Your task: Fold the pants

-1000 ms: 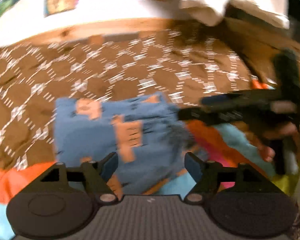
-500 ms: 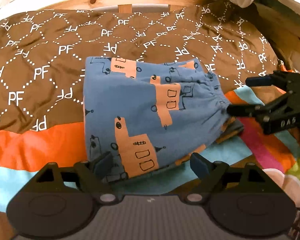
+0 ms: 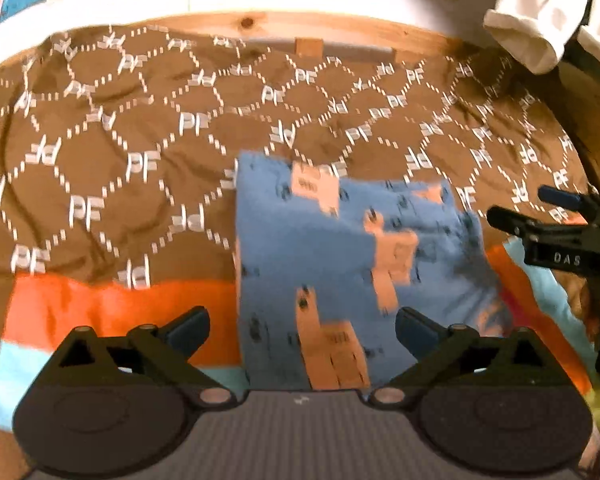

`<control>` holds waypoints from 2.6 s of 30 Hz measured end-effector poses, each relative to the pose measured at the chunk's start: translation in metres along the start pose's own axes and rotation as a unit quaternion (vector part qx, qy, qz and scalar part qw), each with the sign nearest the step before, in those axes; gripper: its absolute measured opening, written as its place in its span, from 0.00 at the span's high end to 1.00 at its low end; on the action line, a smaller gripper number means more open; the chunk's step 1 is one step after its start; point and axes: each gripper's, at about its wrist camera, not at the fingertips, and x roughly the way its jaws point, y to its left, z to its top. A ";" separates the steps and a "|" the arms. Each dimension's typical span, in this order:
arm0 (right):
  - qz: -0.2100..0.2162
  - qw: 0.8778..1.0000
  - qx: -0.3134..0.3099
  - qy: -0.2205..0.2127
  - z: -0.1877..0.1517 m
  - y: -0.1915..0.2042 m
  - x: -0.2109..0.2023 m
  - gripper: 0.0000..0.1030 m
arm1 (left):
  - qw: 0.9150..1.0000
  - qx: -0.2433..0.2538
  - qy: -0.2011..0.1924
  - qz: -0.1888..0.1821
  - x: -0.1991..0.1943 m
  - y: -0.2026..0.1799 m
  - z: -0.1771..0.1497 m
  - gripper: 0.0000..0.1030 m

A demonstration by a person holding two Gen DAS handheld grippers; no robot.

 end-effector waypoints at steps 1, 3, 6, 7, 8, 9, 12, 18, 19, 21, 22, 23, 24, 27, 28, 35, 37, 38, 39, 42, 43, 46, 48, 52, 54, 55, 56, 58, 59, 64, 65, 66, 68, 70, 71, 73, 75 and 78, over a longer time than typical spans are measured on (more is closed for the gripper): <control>-0.005 1.000 0.002 -0.003 0.001 0.000 0.003 0.01 | 1.000 0.004 -0.008 0.003 0.002 -0.001 0.006 0.01; -0.010 1.000 0.006 -0.009 0.004 0.000 0.006 0.01 | 0.999 0.013 -0.025 0.015 0.009 -0.002 0.021 0.01; -0.007 1.000 0.009 -0.010 0.008 0.003 0.012 0.01 | 0.998 0.025 -0.046 0.035 0.023 -0.006 0.040 0.00; -0.006 1.000 0.006 -0.011 0.009 0.004 0.013 0.01 | 0.998 0.028 -0.051 0.040 0.030 -0.007 0.045 0.00; -0.006 1.000 -0.001 -0.011 0.010 0.006 0.016 0.01 | 0.997 0.032 -0.052 0.046 0.038 -0.008 0.050 0.00; -0.008 1.000 -0.009 -0.010 0.009 0.008 0.018 0.01 | 0.997 0.038 -0.050 0.052 0.047 -0.009 0.053 0.00; -0.029 0.999 -0.038 0.000 0.004 0.013 0.032 0.01 | 0.994 0.059 -0.036 0.089 0.074 -0.009 0.058 0.00; -0.041 0.998 -0.044 -0.014 -0.012 0.000 0.039 0.01 | 0.994 0.010 -0.035 0.104 0.088 0.007 0.061 0.00; -0.039 0.998 -0.038 -0.019 -0.012 -0.004 0.037 0.01 | 0.994 -0.003 -0.036 0.102 0.085 0.010 0.062 0.00; -0.036 0.999 -0.027 -0.030 -0.011 -0.010 0.031 0.01 | 0.994 -0.019 -0.043 0.097 0.075 0.015 0.059 0.00; -0.027 0.999 -0.019 -0.033 -0.011 -0.013 0.027 0.01 | 0.994 -0.027 -0.047 0.090 0.068 0.017 0.056 0.00; -0.011 0.999 -0.008 -0.034 -0.010 -0.017 0.024 0.01 | 0.995 -0.034 -0.048 0.082 0.062 0.020 0.052 0.00; 0.004 0.999 0.002 -0.034 -0.008 -0.019 0.021 0.01 | 0.995 -0.042 -0.049 0.070 0.054 0.023 0.046 0.00; 0.080 0.996 0.033 -0.020 -0.004 -0.023 0.015 0.01 | 0.996 -0.072 -0.035 0.028 0.036 0.032 0.025 0.00; 0.103 0.994 0.040 -0.014 -0.002 -0.022 0.014 0.01 | 0.996 -0.083 -0.025 0.014 0.032 0.034 0.016 0.00; 0.145 0.985 0.031 0.086 -0.016 0.000 0.019 0.01 | 0.996 -0.077 0.041 0.008 0.038 0.039 -0.023 0.00; 0.131 0.986 0.006 0.107 -0.026 0.009 0.017 0.01 | 0.997 -0.061 0.038 0.009 0.036 0.039 -0.031 0.00; 0.129 0.986 0.003 0.107 -0.029 0.010 0.013 0.01 | 0.998 -0.049 0.035 0.010 0.035 0.038 -0.033 0.00; 0.127 0.986 0.004 0.106 -0.031 0.011 0.010 0.01 | 0.999 -0.040 0.033 0.011 0.033 0.038 -0.035 0.00; 0.137 0.986 0.013 0.099 -0.029 0.009 0.001 0.01 | 0.999 -0.041 0.031 0.002 0.029 0.038 -0.036 0.00; 0.145 0.985 0.017 0.094 -0.026 0.006 0.000 0.01 | 0.999 -0.045 0.030 -0.005 0.028 0.040 -0.035 0.00; 0.185 0.978 0.038 0.087 -0.018 -0.006 0.002 0.01 | 0.997 -0.060 0.023 -0.035 0.029 0.045 -0.031 0.00; 0.215 0.971 0.049 0.087 -0.010 -0.012 0.013 0.01 | 0.996 -0.061 0.016 -0.055 0.032 0.047 -0.027 0.00; 0.273 0.952 0.072 0.118 0.000 -0.026 0.050 0.01 | 0.995 -0.065 0.009 -0.071 0.043 0.050 -0.019 0.00; 0.300 0.940 0.086 0.140 0.002 -0.033 0.069 0.01 | 0.996 -0.057 0.007 -0.073 0.046 0.047 -0.017 0.00; 0.311 0.935 0.093 0.146 0.004 -0.036 0.075 0.01 | 0.996 -0.045 0.004 -0.078 0.047 0.044 -0.017 0.00; 0.320 0.930 0.101 0.149 0.005 -0.039 0.079 0.01 | 0.996 -0.035 0.001 -0.082 0.048 0.042 -0.017 0.00; 0.338 0.921 0.120 0.152 0.009 -0.046 0.085 0.01 | 0.996 -0.021 0.000 -0.085 0.050 0.038 -0.019 0.00; 0.343 0.918 0.128 0.151 0.011 -0.048 0.088 0.01 | 0.996 -0.019 0.001 -0.084 0.050 0.038 -0.020 0.00; 0.335 0.916 0.160 0.155 0.019 -0.051 0.099 0.01 | 0.996 -0.011 -0.002 -0.083 0.050 0.034 -0.023 0.00; 0.329 0.916 0.166 0.158 0.019 -0.050 0.101 0.01 | 0.996 -0.011 -0.002 -0.084 0.049 0.035 -0.023 0.00; 0.323 0.917 0.170 0.159 0.019 -0.049 0.100 0.01 | 0.996 -0.014 -0.001 -0.085 0.048 0.035 -0.023 0.00; 0.313 0.922 0.167 0.157 0.018 -0.046 0.098 0.03 | 0.996 -0.019 -0.001 -0.088 0.047 0.036 -0.024 0.00; 0.303 0.926 0.164 0.153 0.016 -0.044 0.095 0.07 | 0.996 -0.019 -0.002 -0.090 0.046 0.037 -0.025 0.00; 0.296 0.928 0.166 0.151 0.015 -0.045 0.094 0.11 | 0.996 -0.018 -0.002 -0.091 0.047 0.036 -0.024 0.00; 0.284 0.930 0.181 0.148 0.013 -0.049 0.093 0.19 | 0.995 -0.020 -0.001 -0.093 0.046 0.037 -0.024 0.00; 0.269 0.932 0.195 0.146 0.010 -0.053 0.093 0.36 | 0.995 -0.026 0.001 -0.098 0.045 0.040 -0.024 0.00; 0.252 0.938 0.192 0.143 0.007 -0.053 0.088 0.47 | 0.994 -0.042 0.009 -0.104 0.045 0.043 -0.024 0.00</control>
